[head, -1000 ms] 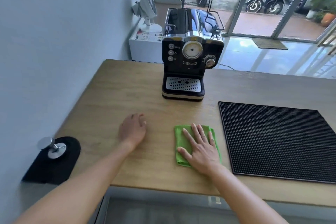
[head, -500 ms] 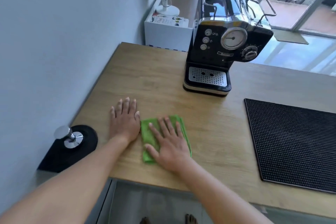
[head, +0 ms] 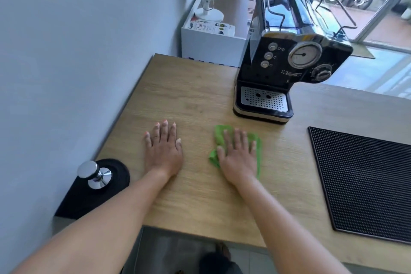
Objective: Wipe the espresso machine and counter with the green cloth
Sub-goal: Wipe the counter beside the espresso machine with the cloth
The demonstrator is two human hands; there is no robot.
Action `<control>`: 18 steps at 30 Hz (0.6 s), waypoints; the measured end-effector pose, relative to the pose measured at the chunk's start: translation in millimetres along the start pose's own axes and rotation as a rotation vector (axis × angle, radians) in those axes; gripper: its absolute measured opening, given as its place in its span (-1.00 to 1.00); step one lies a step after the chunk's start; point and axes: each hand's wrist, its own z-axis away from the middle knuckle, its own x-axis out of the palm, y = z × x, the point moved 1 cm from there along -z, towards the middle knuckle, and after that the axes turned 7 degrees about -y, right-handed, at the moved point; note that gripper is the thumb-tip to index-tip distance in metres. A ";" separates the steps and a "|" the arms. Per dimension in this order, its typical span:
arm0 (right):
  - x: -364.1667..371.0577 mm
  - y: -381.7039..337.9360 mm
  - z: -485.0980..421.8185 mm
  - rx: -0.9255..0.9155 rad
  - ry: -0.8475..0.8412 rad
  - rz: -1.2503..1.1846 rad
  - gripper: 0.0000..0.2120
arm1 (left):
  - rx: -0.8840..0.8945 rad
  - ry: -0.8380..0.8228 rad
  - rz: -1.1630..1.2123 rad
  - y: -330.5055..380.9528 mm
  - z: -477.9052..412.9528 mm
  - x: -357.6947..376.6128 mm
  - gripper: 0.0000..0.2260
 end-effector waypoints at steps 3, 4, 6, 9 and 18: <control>24.1 -45.8 49.6 -0.364 -0.007 0.079 -0.43 | -0.024 0.002 0.017 -2.3 -6.0 -0.9 -0.48; 29.9 -43.2 70.5 -0.481 0.003 0.118 -0.43 | -0.034 0.007 0.025 -4.6 -8.3 -2.2 -0.47; 34.6 -12.5 94.9 -0.660 0.010 0.212 -0.43 | -0.065 0.018 0.046 -12.0 -11.1 -4.7 -0.47; 20.4 49.6 76.0 -0.590 0.011 0.286 -0.44 | -0.099 0.030 0.052 -18.5 -11.1 -5.7 -0.45; 11.7 -69.1 -24.1 -0.380 0.019 0.115 -0.40 | -0.253 0.068 0.068 -35.5 -35.3 -10.8 -0.44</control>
